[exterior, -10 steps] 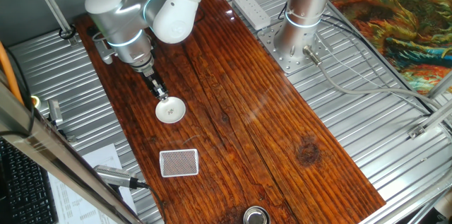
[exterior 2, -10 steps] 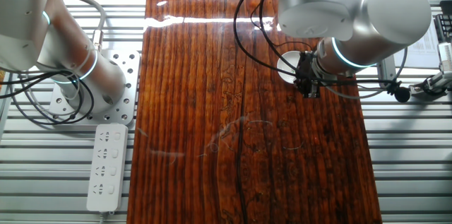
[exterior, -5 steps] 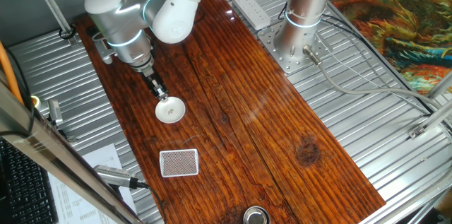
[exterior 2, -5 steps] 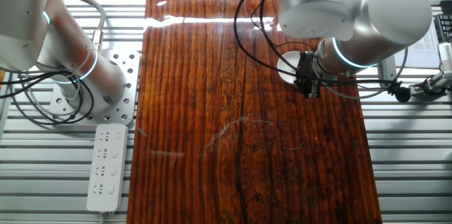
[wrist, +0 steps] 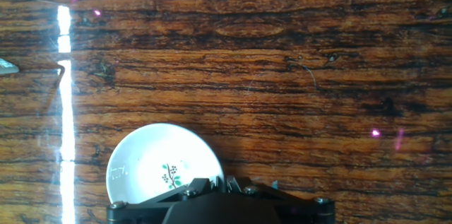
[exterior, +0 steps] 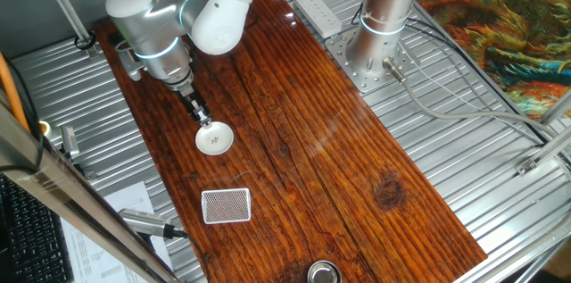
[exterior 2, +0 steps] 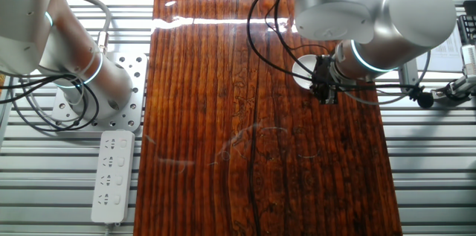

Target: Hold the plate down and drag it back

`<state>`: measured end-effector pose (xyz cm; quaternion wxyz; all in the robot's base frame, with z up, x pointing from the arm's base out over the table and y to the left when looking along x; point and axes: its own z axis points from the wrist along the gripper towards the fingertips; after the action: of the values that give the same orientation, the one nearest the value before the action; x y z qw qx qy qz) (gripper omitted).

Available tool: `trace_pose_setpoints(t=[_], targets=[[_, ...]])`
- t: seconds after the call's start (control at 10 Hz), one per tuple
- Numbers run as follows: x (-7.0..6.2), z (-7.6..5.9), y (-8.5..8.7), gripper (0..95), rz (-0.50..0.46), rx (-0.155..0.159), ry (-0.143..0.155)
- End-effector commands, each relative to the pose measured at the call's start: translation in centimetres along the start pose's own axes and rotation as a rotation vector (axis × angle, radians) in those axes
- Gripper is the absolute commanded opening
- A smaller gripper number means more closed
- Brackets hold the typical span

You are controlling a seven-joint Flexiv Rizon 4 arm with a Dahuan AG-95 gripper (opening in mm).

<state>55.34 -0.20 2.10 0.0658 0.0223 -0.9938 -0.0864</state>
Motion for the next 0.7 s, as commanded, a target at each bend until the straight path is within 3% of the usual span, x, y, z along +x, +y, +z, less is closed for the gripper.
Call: trace_pose_setpoints(t=[0.1, 0.7], targets=[[0.06, -0.11, -0.2, 0.0, -0.003, 0.002, 0.002], [0.11, -0.19, -0.75, 0.0, -0.009, 0.004, 0.003]])
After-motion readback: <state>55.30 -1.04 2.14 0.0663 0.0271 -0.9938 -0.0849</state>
